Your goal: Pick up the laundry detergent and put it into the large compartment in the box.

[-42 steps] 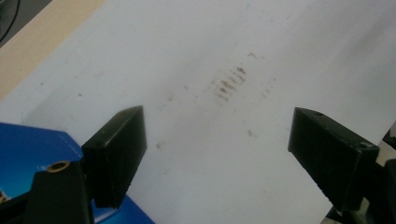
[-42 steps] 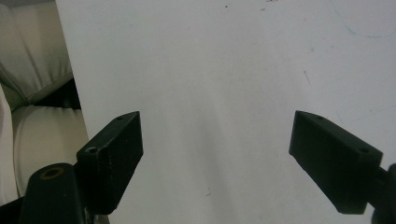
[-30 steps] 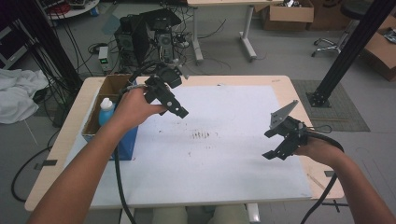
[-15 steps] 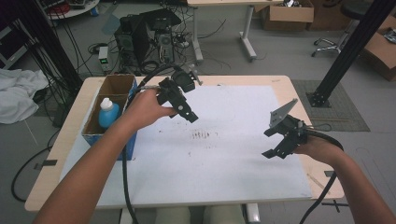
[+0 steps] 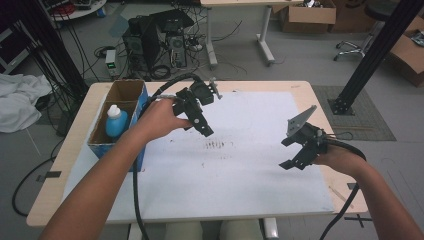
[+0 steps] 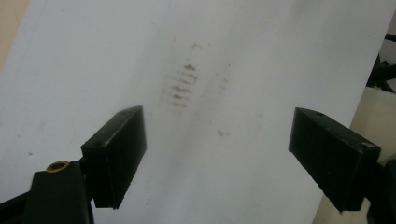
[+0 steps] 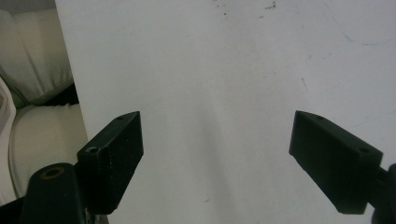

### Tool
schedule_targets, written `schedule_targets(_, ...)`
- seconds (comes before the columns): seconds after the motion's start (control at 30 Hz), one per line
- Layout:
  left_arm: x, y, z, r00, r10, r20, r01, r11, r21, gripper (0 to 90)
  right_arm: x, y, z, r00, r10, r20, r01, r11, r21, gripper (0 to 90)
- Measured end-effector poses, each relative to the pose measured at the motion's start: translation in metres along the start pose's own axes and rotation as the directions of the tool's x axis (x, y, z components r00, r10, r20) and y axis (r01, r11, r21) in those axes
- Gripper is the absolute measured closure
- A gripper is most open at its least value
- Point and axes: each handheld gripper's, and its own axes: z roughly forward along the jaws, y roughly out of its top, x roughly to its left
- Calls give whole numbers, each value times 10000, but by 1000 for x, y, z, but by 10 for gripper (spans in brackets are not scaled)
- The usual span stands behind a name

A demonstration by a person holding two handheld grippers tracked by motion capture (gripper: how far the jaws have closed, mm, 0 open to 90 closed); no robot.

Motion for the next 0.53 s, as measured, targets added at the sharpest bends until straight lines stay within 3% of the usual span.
schedule_targets(0.53, -1, 1, 1, 10000, -9, 12, 9, 10000, 41, 199, 2, -1, -2, 10000, 32, 2, -32, 10000, -14, 174)
